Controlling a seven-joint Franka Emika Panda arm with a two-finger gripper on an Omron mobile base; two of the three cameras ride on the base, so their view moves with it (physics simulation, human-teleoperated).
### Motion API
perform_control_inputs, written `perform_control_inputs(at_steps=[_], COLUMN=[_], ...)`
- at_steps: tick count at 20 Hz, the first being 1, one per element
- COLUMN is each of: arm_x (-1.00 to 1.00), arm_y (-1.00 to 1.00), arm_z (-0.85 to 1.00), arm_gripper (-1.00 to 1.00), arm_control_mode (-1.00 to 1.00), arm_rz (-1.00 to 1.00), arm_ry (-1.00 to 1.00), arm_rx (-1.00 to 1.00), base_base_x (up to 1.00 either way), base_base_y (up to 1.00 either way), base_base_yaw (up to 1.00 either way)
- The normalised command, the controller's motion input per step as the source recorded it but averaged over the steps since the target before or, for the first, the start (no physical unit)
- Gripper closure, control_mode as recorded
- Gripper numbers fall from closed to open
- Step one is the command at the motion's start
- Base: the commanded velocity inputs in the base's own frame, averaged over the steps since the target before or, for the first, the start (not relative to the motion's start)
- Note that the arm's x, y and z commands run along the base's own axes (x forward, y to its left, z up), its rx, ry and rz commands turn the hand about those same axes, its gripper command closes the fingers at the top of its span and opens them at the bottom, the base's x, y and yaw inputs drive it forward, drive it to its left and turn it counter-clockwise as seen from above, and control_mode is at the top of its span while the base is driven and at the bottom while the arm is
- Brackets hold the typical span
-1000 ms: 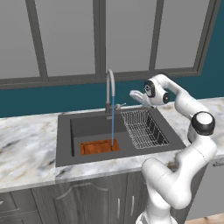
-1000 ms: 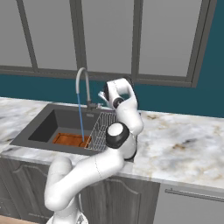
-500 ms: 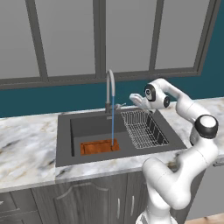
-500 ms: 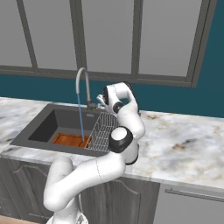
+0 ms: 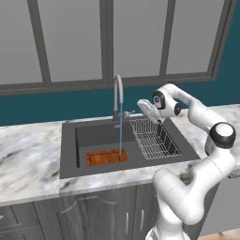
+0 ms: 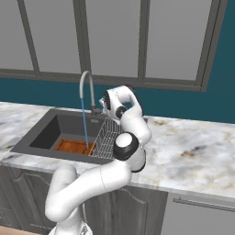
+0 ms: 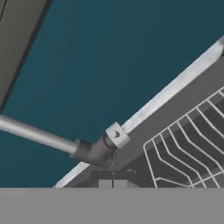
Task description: Turn on the sink faucet with hot water and rinse the cutting board for ten seconds, then turn off the faucet. Push the cutting board to reach the water if necessary.
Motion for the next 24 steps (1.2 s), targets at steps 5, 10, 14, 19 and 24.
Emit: perform_control_inputs(at_steps=[5,10,14,19,24], arm_x=[0.00,0.00,0.00,-0.01,0.01], arm_y=[-0.01,0.00,0.00,0.00,-0.26], arm_z=[0.24,0.03,0.00,0.02,0.32], arm_gripper=[1.00,1.00,1.00,1.00,1.00], arm_control_mode=[-1.00,-1.00,-1.00,-1.00,-1.00], arm_rz=[0.00,0.00,0.00,0.00,0.06], arm_ry=[0.17,0.09,0.00,0.00,0.05], arm_rx=[0.00,0.00,0.00,0.00,-0.02], base_base_x=[0.00,0.00,0.00,0.00,0.00], base_base_y=[0.00,0.00,0.00,0.00,0.00], base_base_yaw=[0.00,0.00,0.00,0.00,0.00])
